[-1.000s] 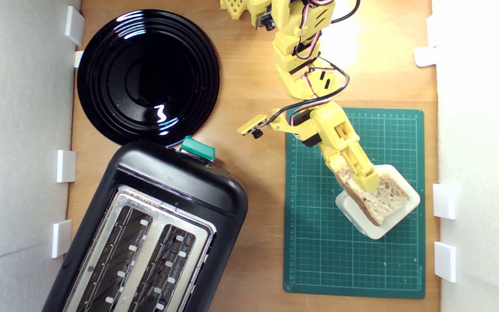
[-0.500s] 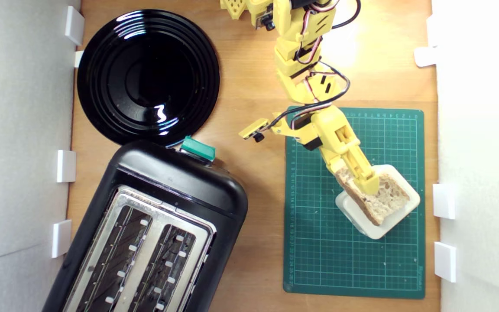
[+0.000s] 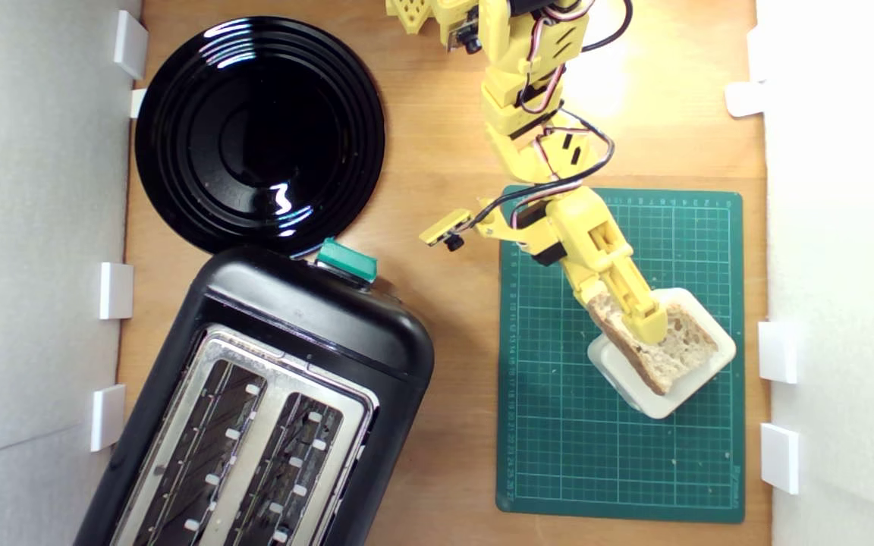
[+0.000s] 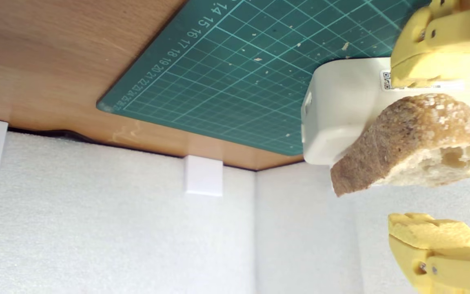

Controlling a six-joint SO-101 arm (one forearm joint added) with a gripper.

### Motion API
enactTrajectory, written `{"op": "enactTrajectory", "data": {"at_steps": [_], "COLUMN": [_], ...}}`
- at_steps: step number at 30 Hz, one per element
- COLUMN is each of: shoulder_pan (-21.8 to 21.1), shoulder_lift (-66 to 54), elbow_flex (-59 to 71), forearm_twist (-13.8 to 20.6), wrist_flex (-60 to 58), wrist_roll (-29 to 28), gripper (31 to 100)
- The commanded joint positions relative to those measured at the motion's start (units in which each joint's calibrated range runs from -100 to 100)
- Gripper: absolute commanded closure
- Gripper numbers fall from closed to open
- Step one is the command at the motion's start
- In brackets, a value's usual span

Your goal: Pick bread and place in toaster

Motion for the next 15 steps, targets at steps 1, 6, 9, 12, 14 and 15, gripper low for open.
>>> {"op": "enactTrajectory", "data": {"at_steps": [1,6,9,12,14,15], "shoulder_pan": [-0.7,-0.7,-0.6,-0.5,-0.5,-0.5], "shoulder_lift": [-1.1,-1.1,-1.1,-1.2,-1.2,-1.2], "elbow_flex": [-2.1,-2.0,-1.9,-1.9,-1.8,-1.8], "forearm_twist": [-0.4,-0.4,-0.4,-0.4,-0.4,-0.4], "wrist_flex": [-1.7,-1.7,-1.6,-1.6,-1.6,-1.6], "wrist_roll": [0.3,0.3,0.1,0.1,0.0,0.0], "gripper": [45.4,51.1,53.7,56.3,57.8,58.4]}}
